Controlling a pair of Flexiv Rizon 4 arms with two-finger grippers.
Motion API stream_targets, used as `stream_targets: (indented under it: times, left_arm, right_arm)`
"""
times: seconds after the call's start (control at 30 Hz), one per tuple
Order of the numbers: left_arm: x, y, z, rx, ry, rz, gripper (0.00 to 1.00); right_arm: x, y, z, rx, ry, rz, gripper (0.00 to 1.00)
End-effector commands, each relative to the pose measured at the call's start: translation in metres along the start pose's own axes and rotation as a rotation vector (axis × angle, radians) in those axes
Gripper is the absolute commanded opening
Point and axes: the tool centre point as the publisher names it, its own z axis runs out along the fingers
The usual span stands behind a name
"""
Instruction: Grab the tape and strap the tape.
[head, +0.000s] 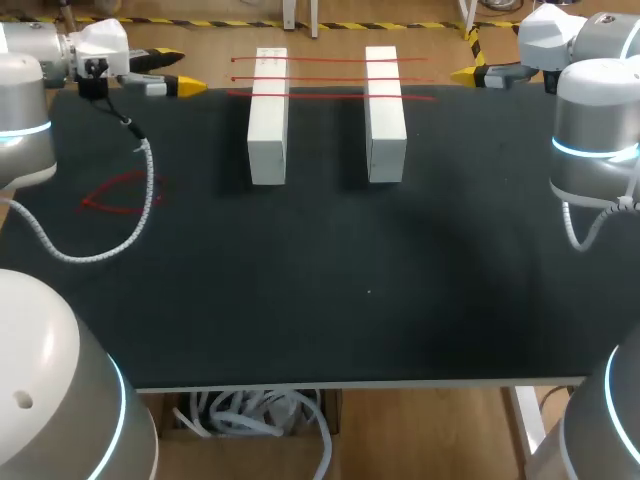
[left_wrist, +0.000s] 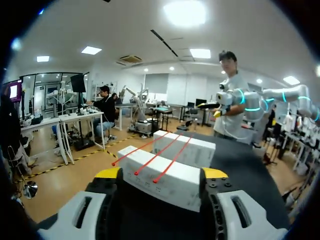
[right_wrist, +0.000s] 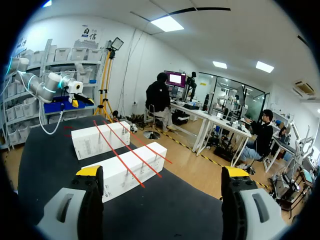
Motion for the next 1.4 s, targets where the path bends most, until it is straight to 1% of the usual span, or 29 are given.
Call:
stream_targets:
  times: [0.03, 0.07, 0.1, 0.2, 0.3, 0.37, 0.4, 0.43, 0.53, 0.67, 0.73, 0.8, 0.9, 0.93, 1.03, 1.13, 1.23, 1.4]
  left_arm:
    - [-0.009, 0.004, 0.011, 0.012, 0.044, 0.018, 0.33]
    - [-0.009, 0.004, 0.012, 0.014, 0.054, 0.023, 0.37]
    - [-0.01, 0.004, 0.013, 0.014, 0.056, 0.023, 0.36]
    - [-0.011, 0.005, 0.017, 0.015, 0.064, 0.026, 0.38]
    - [-0.01, 0.009, 0.022, 0.023, 0.089, 0.027, 0.39]
    - [-0.009, 0.011, 0.025, 0.02, 0.103, 0.03, 0.38]
    - [-0.009, 0.012, 0.027, 0.021, 0.106, 0.03, 0.35]
    - [-0.008, 0.014, 0.029, 0.022, 0.11, 0.027, 0.34]
    - [-0.007, 0.017, 0.035, 0.03, 0.133, 0.029, 0.35]
    - [-0.006, 0.02, 0.043, 0.025, 0.167, 0.047, 0.33]
    - [-0.006, 0.022, 0.047, 0.017, 0.188, 0.062, 0.35]
    - [-0.006, 0.025, 0.05, 0.01, 0.205, 0.07, 0.4]
    - [-0.008, 0.029, 0.053, 0.005, 0.227, 0.077, 0.38]
    - [-0.008, 0.03, 0.053, 0.005, 0.235, 0.084, 0.35]
    - [-0.01, 0.033, 0.056, 0.001, 0.242, 0.088, 0.33]
    - [-0.012, 0.034, 0.058, 0.003, 0.245, 0.09, 0.34]
    - [-0.014, 0.035, 0.059, 0.037, 0.255, 0.089, 0.34]
    - [-0.014, 0.041, 0.061, 0.031, 0.263, 0.103, 0.33]
  right_arm:
    - [-0.001, 0.0, 0.0, -0.001, 0.002, 0.0, 1.0]
    - [-0.001, 0.0, 0.0, -0.001, 0.002, 0.0, 1.0]
    - [-0.001, 0.0, 0.0, -0.001, 0.002, 0.0, 1.0]
    - [-0.001, 0.0, 0.0, -0.001, 0.002, 0.0, 1.0]
    - [-0.001, 0.0, 0.0, -0.001, 0.002, 0.0, 1.0]
    - [-0.001, 0.0, 0.0, -0.001, 0.002, 0.0, 1.0]
    - [-0.001, 0.0, 0.0, -0.001, 0.002, 0.0, 1.0]
    - [-0.001, 0.0, 0.0, -0.001, 0.002, 0.0, 1.0]
    - [-0.001, 0.0, 0.0, -0.001, 0.002, 0.0, 1.0]
    - [-0.001, 0.0, 0.0, -0.001, 0.002, 0.0, 1.0]
    - [-0.001, 0.0, 0.0, -0.001, 0.002, 0.0, 1.0]
    - [-0.001, 0.0, 0.0, -0.001, 0.002, 0.0, 1.0]
    - [-0.001, 0.0, 0.0, -0.001, 0.002, 0.0, 1.0]
    - [-0.001, 0.0, 0.0, -0.001, 0.002, 0.0, 1.0]
    - [-0.001, 0.0, 0.0, -0.001, 0.002, 0.0, 1.0]
    - [-0.001, 0.0, 0.0, -0.001, 0.002, 0.0, 1.0]
    - [-0.001, 0.0, 0.0, -0.001, 0.002, 0.0, 1.0]
    - [-0.001, 0.0, 0.0, -0.001, 0.002, 0.0, 1.0]
